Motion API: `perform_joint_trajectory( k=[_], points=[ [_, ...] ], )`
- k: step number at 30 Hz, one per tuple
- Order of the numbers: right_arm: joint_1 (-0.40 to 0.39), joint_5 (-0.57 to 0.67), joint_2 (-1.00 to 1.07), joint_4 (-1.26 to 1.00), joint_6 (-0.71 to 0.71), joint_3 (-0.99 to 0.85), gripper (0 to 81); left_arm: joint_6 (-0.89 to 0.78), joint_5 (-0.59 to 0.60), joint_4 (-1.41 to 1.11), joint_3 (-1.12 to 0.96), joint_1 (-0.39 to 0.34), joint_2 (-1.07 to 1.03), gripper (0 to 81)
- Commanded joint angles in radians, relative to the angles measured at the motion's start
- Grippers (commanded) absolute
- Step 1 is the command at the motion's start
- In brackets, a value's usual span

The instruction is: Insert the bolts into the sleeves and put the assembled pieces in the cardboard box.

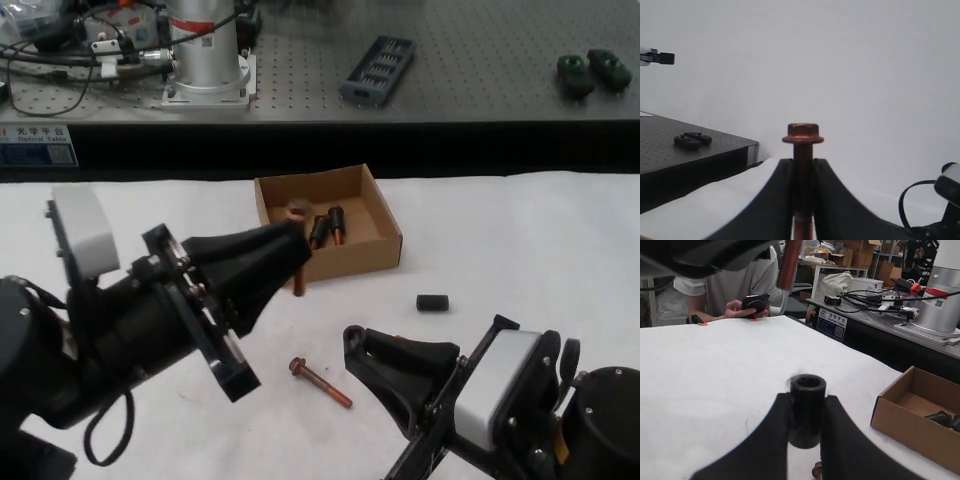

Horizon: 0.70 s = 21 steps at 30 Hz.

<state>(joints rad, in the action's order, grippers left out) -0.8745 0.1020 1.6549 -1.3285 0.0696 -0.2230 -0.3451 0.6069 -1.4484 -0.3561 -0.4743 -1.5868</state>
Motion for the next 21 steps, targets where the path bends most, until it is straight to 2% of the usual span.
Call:
perform_joint_trajectory(
  k=[1,6,10,21],
  points=[
    [0.006,-0.058,0.003,-0.092,-0.064,-0.004,5.6,-0.038,0.01,-0.088,-0.036,-0.045,-0.065,0.6],
    [0.006,-0.02,0.003,-0.101,-0.077,-0.004,5.6,-0.008,0.004,-0.102,-0.066,-0.086,-0.127,0.6],
    [0.006,0.036,0.003,-0.126,-0.077,-0.004,5.6,0.001,0.001,-0.102,-0.086,-0.088,-0.163,0.6],
    [0.012,0.02,0.003,-0.13,-0.084,-0.004,5.6,0.001,0.001,-0.102,-0.098,-0.088,-0.177,0.6]
  ],
)
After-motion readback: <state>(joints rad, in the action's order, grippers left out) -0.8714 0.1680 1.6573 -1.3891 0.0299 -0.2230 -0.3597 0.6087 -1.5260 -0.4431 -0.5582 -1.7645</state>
